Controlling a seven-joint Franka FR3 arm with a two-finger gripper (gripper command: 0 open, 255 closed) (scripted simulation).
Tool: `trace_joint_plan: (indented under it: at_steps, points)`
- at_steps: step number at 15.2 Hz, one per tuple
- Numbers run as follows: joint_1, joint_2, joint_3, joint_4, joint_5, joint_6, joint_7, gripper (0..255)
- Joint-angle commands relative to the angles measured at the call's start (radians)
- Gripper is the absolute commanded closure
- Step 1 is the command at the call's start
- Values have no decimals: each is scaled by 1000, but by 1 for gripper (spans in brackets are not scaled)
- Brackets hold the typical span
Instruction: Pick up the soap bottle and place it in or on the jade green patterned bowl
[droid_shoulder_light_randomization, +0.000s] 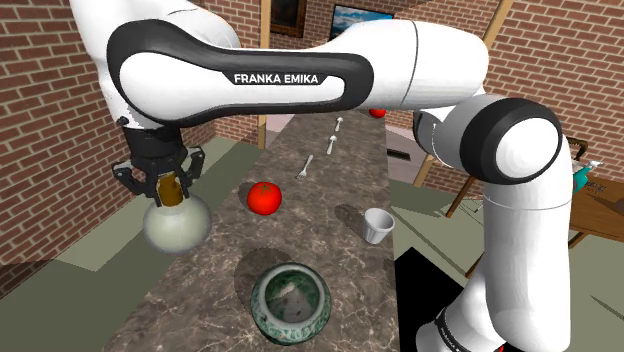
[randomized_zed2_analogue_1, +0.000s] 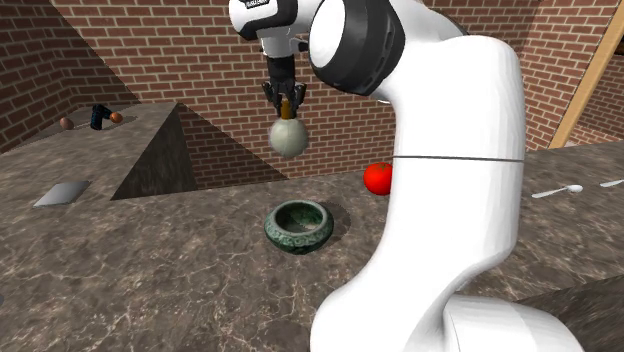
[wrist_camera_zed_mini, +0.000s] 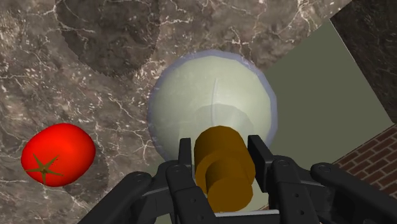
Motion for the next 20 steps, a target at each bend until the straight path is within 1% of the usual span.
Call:
trace_joint_plan:
  at_steps: [1, 5, 7, 9, 11, 13, 16, 20]
  points:
    - [6, 3, 0, 33, -1, -29, -4, 255]
    - [24, 16, -1, 102, -7, -84, -10, 255]
    - [-36, -95, 20, -48, 45, -37, -12, 255]
    - [-86, -200, 36, -174, 99, -2, -23, 255]
    - [-127, -303, 44, -283, 157, 24, -44, 255]
    - [-158, -405, 45, -380, 218, 41, -72, 255]
    - [-182, -554, 30, -506, 308, 50, -121, 255]
    - [-179, -743, -14, -647, 410, 34, -187, 255]
